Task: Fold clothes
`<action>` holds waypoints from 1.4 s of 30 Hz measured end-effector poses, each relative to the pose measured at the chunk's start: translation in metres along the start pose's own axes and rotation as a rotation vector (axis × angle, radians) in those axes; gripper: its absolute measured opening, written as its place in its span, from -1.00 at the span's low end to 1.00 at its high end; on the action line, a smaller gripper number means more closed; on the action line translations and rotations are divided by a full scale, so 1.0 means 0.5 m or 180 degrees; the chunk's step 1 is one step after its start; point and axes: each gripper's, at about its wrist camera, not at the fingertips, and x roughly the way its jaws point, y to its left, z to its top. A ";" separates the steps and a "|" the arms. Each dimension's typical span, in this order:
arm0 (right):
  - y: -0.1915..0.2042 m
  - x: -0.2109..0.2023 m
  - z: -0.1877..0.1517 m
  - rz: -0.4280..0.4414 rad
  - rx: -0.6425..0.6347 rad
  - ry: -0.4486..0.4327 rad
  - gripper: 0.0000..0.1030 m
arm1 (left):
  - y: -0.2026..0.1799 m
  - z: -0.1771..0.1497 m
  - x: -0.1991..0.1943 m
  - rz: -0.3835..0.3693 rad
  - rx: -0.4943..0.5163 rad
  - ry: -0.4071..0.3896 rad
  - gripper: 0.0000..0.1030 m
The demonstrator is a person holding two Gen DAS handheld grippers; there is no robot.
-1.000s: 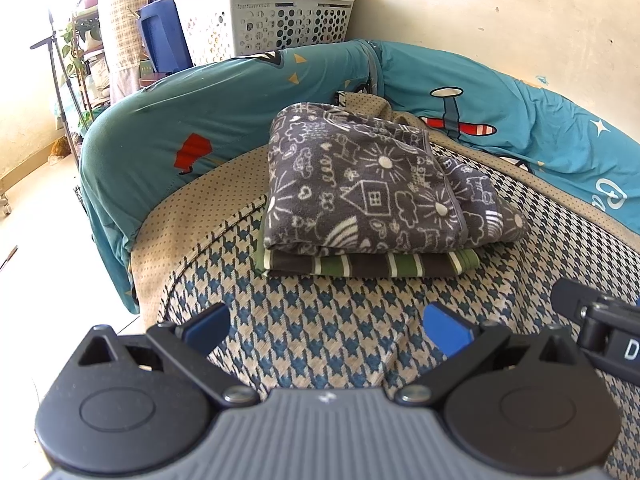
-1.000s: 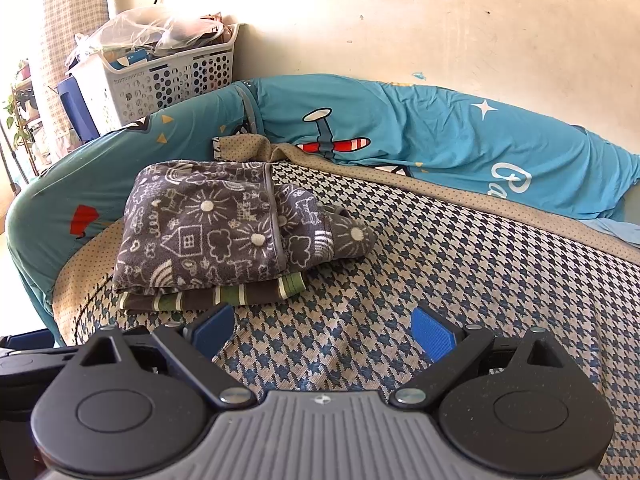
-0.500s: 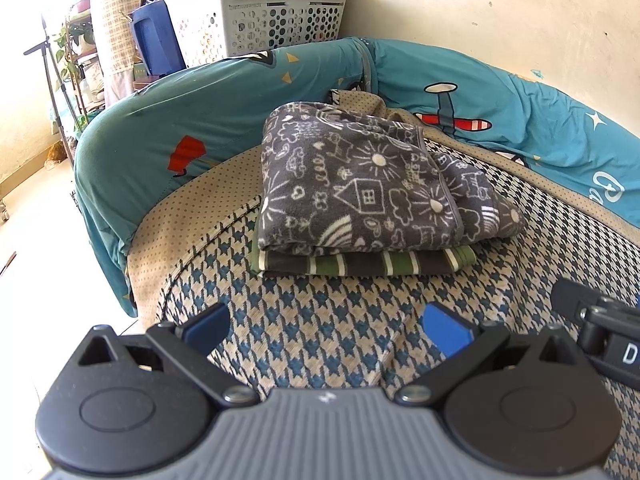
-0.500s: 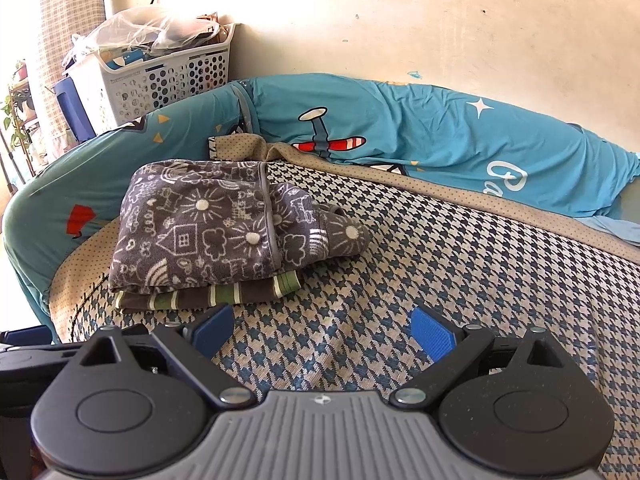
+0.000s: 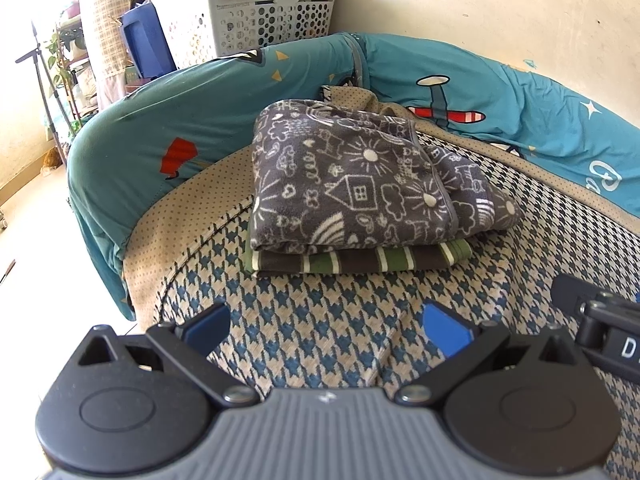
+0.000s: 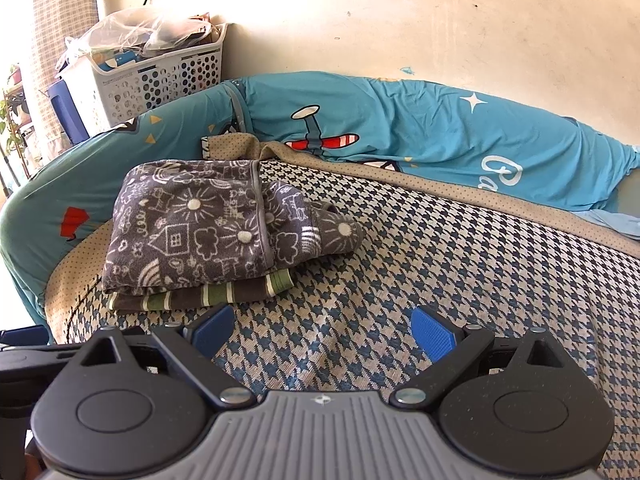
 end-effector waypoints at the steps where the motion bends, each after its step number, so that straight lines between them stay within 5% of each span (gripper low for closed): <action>1: -0.002 -0.001 0.000 0.0001 0.0010 -0.0002 0.86 | -0.001 0.001 0.001 -0.0014 0.0003 0.0005 1.00; 23: -0.049 -0.008 0.003 -0.0066 0.0167 -0.0055 0.86 | -0.032 0.022 0.005 -0.0227 0.0119 -0.0034 1.00; 42: -0.223 -0.048 -0.023 -0.0433 0.0400 -0.0046 0.86 | -0.121 0.070 0.038 -0.0562 0.0414 -0.0126 1.00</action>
